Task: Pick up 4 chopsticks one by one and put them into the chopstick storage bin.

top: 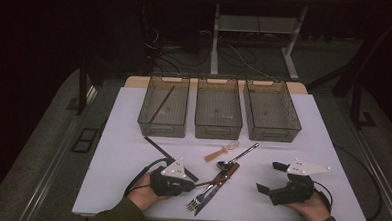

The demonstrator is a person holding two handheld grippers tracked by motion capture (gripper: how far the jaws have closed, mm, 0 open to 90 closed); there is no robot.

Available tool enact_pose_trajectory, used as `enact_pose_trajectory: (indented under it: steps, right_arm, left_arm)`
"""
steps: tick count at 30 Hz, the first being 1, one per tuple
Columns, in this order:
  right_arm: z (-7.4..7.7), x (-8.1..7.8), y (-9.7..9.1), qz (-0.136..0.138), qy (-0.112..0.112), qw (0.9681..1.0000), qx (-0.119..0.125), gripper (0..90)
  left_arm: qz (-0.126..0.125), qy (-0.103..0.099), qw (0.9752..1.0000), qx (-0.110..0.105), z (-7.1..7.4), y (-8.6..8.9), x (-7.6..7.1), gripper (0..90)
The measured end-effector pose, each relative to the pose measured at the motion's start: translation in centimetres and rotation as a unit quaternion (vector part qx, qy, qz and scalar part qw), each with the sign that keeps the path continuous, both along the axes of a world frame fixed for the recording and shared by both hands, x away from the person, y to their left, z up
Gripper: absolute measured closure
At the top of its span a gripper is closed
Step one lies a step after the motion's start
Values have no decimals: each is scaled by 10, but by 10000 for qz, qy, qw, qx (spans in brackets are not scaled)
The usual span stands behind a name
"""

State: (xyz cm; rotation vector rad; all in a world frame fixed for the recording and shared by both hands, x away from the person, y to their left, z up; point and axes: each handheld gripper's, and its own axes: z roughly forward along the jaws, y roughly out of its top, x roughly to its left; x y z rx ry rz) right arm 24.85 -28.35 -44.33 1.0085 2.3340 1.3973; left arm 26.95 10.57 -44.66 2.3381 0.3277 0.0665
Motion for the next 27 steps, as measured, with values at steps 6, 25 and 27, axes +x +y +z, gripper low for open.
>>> enact_pose_trajectory:
  steps: [6,25,27]
  right_arm:
    - [0,0,0,0,3,10000,4,16]
    - [1,-1,0,5,-6,10000,10,16]
    - [1,-1,0,5,-3,10000,9,16]
  left_arm:
    - [88,21,9999,-89,6,8,2,847]
    - [296,32,9994,-166,14,32,7,847]
    - [316,33,9993,-193,14,34,7,847]
